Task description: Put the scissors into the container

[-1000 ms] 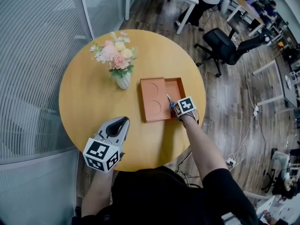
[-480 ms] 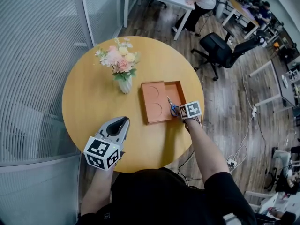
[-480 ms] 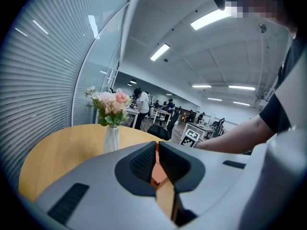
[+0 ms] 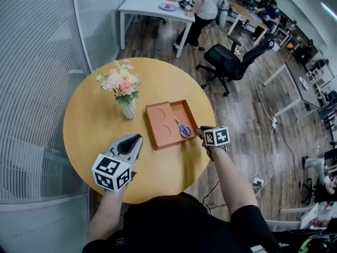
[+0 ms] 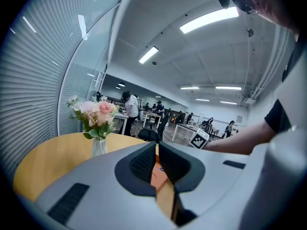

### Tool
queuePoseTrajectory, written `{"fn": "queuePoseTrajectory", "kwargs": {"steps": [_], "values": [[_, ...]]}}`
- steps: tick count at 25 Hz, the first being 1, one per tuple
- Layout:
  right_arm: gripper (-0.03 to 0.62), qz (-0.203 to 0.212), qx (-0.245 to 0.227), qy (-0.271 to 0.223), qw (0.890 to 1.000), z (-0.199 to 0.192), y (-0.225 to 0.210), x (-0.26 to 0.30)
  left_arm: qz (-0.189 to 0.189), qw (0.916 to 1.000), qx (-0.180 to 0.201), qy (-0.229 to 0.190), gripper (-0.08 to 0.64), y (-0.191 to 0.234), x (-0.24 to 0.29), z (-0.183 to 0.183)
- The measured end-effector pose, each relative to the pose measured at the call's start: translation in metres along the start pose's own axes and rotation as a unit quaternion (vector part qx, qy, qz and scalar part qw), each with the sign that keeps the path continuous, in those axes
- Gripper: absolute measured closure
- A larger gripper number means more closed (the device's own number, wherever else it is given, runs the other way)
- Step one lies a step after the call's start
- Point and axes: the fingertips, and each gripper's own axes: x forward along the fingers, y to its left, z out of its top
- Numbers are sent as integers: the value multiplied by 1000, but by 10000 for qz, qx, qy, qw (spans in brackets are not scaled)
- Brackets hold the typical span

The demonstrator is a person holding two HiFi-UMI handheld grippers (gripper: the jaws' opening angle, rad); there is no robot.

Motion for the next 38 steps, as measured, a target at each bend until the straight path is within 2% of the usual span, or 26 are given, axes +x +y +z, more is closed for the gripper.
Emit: {"fn": "queuePoseTrajectory", "kwargs": {"steps": [4,7,14,16,20,25,29,34,38], "values": [[491,77,121,-457,9989,17,-20,-29,52,9999,129,45,531,-10,8,9],[495,330,181,-845,9957,30,-24,-53,158,9994,290,36,531,-20,16,24],[502,781,-180,-1689,9824,63,-15,-108,434,9972,578,-177,531,-48,36,64],[506,855,-159,-2099,9739,81,-9,-125,477,9965,646,-238,531,-55,42,74],[523,961,-338,-2969,9495,117,10,-167,449,9951,792,-390,531,-74,59,93],[535,1092,-799,-3735,9177,142,37,-223,405,9921,1086,-477,531,-96,66,114],[545,1165,-875,-4271,8924,157,47,-255,467,9906,1093,-680,531,-99,69,130],[548,1202,-1089,-4589,8736,164,65,-281,540,9862,1316,-849,531,-104,64,149],[549,963,-1268,-4774,8642,164,65,-300,725,9833,1410,-889,531,-93,55,151]]}}
